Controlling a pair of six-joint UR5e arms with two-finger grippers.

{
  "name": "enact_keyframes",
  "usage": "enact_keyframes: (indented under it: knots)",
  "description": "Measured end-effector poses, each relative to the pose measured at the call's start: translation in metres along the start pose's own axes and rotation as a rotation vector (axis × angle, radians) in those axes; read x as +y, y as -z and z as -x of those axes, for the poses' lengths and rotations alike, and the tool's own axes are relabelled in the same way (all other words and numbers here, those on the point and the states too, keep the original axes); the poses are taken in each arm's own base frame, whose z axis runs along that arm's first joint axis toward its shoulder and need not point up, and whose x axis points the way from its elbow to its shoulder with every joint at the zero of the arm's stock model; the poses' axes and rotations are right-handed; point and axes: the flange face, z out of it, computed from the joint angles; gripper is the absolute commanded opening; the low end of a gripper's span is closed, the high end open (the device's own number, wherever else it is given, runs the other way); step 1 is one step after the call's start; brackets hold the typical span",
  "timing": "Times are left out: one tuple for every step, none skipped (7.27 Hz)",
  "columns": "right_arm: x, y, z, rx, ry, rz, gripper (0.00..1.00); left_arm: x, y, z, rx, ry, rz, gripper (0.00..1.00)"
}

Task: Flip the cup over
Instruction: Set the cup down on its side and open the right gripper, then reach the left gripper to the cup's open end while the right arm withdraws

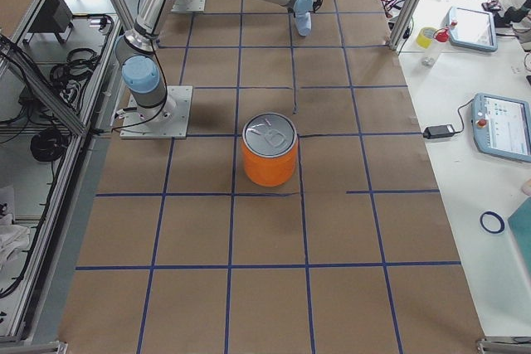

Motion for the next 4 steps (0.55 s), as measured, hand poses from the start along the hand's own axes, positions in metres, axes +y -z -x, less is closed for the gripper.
enact_keyframes:
  knots:
    - [0.014,0.027,-0.011,0.023,-0.054,0.036,1.0,-0.001,-0.007,-0.003,0.031,-0.013,0.016,1.0]
    - [0.047,0.054,-0.027,0.046,-0.119,0.098,1.0,-0.005,-0.022,-0.007,0.06,-0.023,0.049,1.0]
    - [0.087,0.079,-0.044,0.061,-0.193,0.14,1.0,-0.013,-0.043,-0.011,0.073,-0.031,0.08,1.0]
    - [0.126,0.098,-0.056,0.066,-0.317,0.166,1.0,-0.024,-0.069,-0.014,0.091,-0.052,0.108,1.0]
